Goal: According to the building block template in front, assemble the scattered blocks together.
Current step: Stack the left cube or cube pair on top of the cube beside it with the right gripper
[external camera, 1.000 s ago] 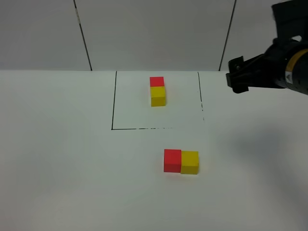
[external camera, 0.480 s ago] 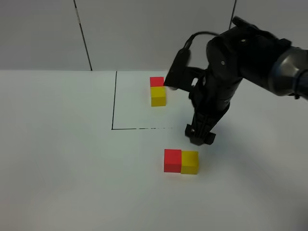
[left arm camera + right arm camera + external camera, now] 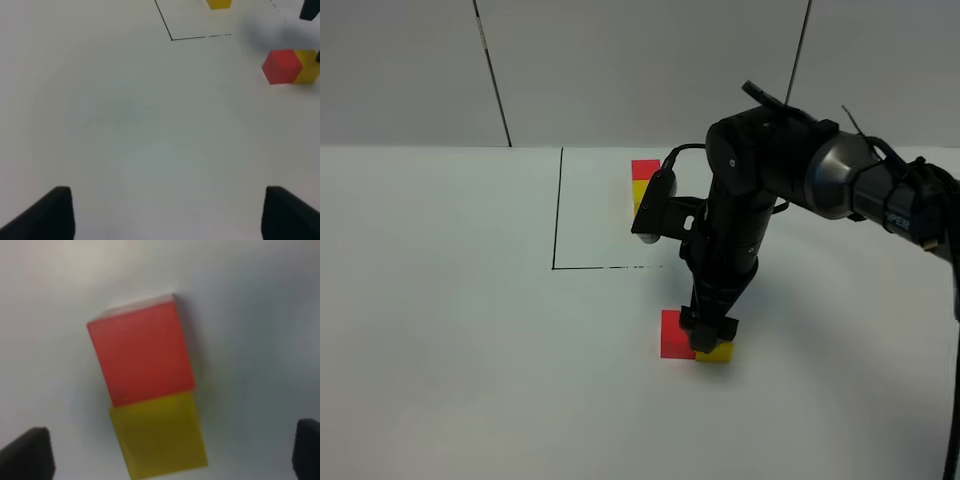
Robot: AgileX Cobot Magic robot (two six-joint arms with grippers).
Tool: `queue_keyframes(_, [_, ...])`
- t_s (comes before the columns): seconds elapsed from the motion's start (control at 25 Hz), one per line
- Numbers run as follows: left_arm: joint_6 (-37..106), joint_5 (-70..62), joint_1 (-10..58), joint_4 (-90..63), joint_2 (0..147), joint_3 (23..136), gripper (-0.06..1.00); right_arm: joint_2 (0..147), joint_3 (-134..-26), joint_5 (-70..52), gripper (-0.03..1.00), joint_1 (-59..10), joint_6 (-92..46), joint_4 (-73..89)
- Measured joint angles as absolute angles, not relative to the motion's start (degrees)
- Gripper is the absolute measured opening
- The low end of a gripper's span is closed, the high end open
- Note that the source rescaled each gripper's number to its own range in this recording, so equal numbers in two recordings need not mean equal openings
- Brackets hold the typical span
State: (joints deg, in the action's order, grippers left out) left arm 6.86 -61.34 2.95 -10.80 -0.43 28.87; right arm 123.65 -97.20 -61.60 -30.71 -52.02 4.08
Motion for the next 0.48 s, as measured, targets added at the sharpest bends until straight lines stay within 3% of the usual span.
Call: queue_keyframes(0.48, [6.86,-61.34,2.95,-10.80,-0.43,28.87,0.68,127.83,-96.76,-57.87,0.89,-32.26,-52.12,4.72])
